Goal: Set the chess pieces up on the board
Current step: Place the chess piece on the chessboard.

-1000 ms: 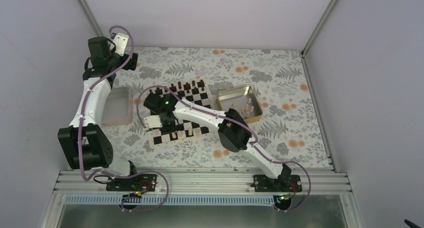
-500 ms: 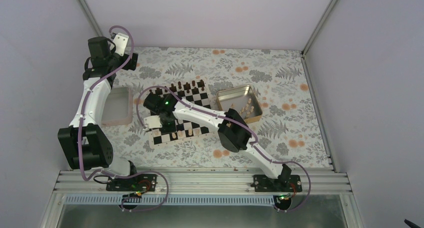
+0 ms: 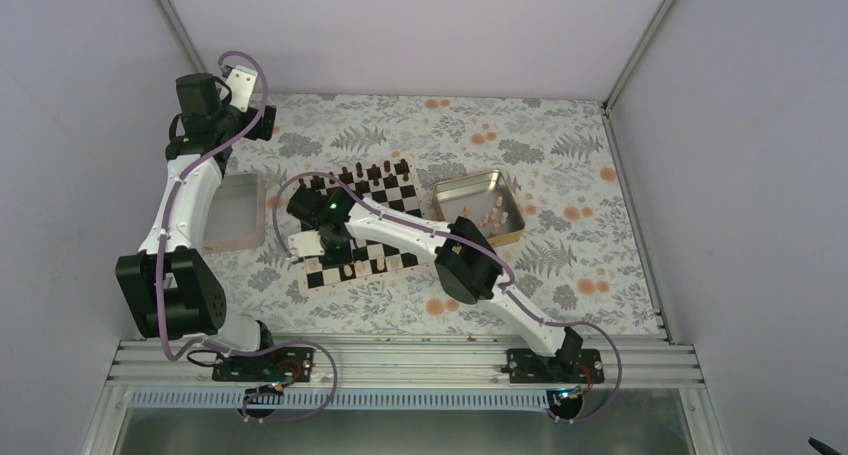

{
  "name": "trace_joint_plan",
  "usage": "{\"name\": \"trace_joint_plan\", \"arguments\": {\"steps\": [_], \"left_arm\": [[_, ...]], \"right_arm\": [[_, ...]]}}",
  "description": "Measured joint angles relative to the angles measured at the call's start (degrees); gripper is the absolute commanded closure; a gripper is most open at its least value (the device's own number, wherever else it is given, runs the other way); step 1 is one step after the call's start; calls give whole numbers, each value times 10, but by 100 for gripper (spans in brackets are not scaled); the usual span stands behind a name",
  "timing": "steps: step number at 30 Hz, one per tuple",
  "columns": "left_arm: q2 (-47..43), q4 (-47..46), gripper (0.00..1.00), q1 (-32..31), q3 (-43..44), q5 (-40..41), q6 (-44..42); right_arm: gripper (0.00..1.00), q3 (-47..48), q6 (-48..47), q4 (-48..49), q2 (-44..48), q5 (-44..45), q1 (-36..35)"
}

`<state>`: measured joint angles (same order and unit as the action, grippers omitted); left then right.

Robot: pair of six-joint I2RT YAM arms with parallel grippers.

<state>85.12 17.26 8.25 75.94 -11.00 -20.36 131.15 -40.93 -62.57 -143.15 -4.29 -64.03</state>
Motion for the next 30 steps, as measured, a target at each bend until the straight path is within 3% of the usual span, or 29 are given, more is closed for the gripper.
{"name": "trace_joint_plan", "arguments": {"steps": [21, 30], "left_arm": [[0, 0, 0, 0, 0, 0, 0], [0, 0, 0, 0, 0, 0, 0]], "right_arm": [[72, 0, 0, 2, 2, 0, 11], [71, -23, 5, -19, 127, -3, 93]]}}
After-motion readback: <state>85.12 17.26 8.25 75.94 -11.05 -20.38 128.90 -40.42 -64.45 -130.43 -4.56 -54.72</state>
